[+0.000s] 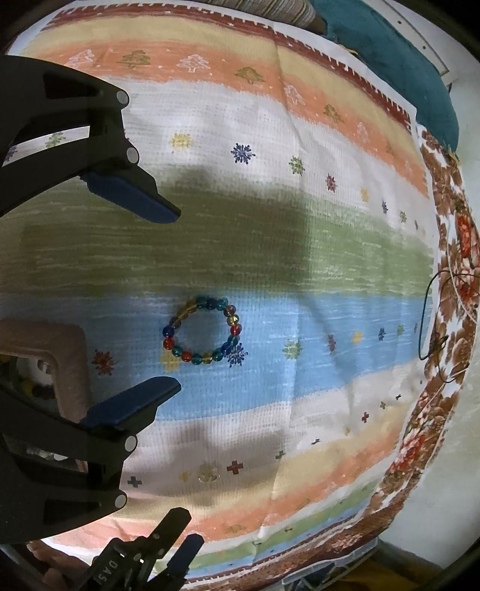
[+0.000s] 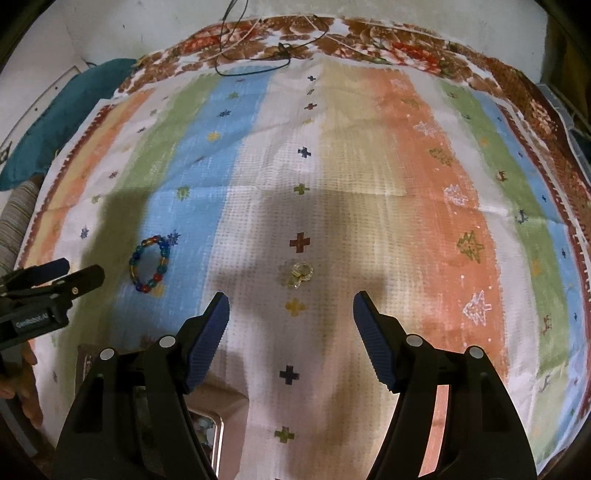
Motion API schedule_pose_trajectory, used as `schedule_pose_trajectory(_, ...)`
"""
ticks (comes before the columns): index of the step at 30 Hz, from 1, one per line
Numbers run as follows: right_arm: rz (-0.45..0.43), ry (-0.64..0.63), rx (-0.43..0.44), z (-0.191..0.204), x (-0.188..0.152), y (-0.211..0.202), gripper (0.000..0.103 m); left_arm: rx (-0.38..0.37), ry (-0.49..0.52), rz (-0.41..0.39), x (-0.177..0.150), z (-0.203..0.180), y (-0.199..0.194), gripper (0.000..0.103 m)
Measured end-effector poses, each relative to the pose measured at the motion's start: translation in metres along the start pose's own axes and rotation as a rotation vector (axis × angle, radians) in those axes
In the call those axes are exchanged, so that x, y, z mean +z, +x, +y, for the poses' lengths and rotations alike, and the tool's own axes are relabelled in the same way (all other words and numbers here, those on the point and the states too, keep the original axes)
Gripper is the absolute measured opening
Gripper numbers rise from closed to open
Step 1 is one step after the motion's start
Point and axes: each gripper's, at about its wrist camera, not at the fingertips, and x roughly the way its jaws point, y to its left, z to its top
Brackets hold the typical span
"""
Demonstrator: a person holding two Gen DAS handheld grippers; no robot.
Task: Organize jewelry
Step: 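Move the left tool toward the multicolour bead bracelet while the right tool approaches the gold ring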
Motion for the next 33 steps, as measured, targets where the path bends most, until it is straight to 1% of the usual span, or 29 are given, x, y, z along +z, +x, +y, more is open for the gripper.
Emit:
schedule_pose_trajectory(6, 0.007, -0.008, -0.025, 0.0, 0.003, 0.01, 0.069, 0.007, 0.003, 0.018, 0.005, 0.002, 0.012, 0.084)
schedule_pose_trajectory(10, 0.014, 0.007, -0.027, -0.003, 0.006, 0.017, 0.069, -0.003, 0.001, 0.026, 0.009, 0.002, 0.018, 0.084)
schedule_pose_trajectory(17, 0.032, 0.005, -0.037, -0.001, 0.012, 0.032, 0.069, -0.004, 0.026, 0.051, 0.012, -0.001, 0.031, 0.084)
schedule_pose_trajectory(23, 0.038, -0.019, -0.061, 0.005, 0.016, 0.038, 0.069, 0.019, 0.042, 0.068, 0.016, 0.0, 0.043, 0.084)
schedule_pose_trajectory(27, 0.047, -0.03, -0.061, 0.008, 0.018, 0.043, 0.069, 0.027, 0.053, 0.074, 0.019, 0.0, 0.049, 0.084)
schedule_pose_trajectory(30, 0.06, -0.031, -0.068, 0.006, 0.019, 0.05, 0.069, 0.03, 0.063, 0.077, 0.021, -0.002, 0.053, 0.082)
schedule_pose_trajectory(33, 0.072, -0.024, -0.066, 0.004, 0.021, 0.056, 0.069, 0.032, 0.081, 0.085, 0.023, -0.005, 0.057, 0.077)
